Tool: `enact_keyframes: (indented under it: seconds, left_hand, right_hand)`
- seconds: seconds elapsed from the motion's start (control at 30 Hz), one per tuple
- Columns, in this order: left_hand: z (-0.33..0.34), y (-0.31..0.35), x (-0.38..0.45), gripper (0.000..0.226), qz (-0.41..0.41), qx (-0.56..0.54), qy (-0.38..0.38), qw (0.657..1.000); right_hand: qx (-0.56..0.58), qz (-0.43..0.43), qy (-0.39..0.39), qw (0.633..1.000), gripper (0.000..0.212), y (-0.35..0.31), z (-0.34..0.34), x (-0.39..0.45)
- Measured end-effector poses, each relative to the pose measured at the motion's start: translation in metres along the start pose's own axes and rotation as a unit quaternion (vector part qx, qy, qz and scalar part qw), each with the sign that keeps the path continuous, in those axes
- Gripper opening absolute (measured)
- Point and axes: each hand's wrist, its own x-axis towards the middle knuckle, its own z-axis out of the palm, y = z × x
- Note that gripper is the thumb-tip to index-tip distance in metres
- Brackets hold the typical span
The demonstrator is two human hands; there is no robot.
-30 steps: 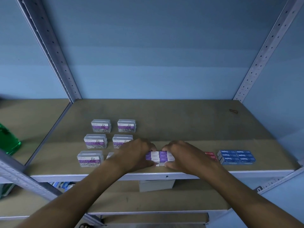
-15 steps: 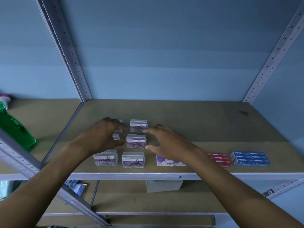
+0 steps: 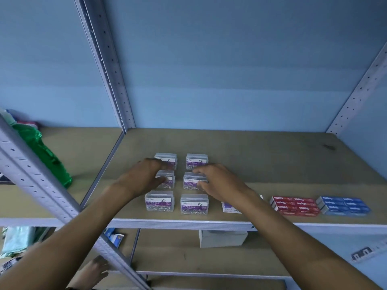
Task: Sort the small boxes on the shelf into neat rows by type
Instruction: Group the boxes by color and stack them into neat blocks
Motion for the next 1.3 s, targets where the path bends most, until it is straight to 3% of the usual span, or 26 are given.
enact_keyframes:
  seconds: [0.3, 0.67, 0.73, 0.83, 0.93, 1.13, 1.3]
  left_hand:
    - [-0.007, 0.0, -0.017, 0.032, 0.094, -0.085, -0.018, 0.992]
    - [0.0, 0.003, -0.025, 0.028, 0.102, -0.121, -0.044, 0.986]
    - [0.0, 0.002, -0.027, 0.043, 0.087, -0.131, -0.065, 0.985]
    - [0.002, 0.0, -0.03, 0.068, 0.076, -0.141, -0.097, 0.982]
    - [0.005, -0.002, -0.031, 0.069, 0.103, -0.13, -0.074, 0.983]
    - [0.018, 0.011, -0.035, 0.063, 0.092, -0.168, 0.023, 0.981]
    - [0.038, 0.015, -0.041, 0.054, 0.065, -0.193, 0.041, 0.978]
  right_hand:
    - [0.033, 0.003, -0.024, 0.999, 0.032, -0.011, -0.013, -0.021]
    - [0.03, 0.013, -0.07, 0.997, 0.033, -0.008, -0.006, -0.025]
    - [0.036, 0.013, -0.077, 0.996, 0.034, -0.008, -0.008, -0.026]
    - [0.018, 0.0, -0.106, 0.994, 0.062, -0.009, -0.01, -0.03]
    - [-0.027, -0.011, -0.093, 0.995, 0.081, -0.006, -0.004, -0.03]
    - [-0.021, -0.029, -0.059, 0.998, 0.072, -0.003, 0.004, -0.028]
    - [-0.015, -0.038, -0.049, 0.998, 0.064, -0.006, 0.002, -0.029]
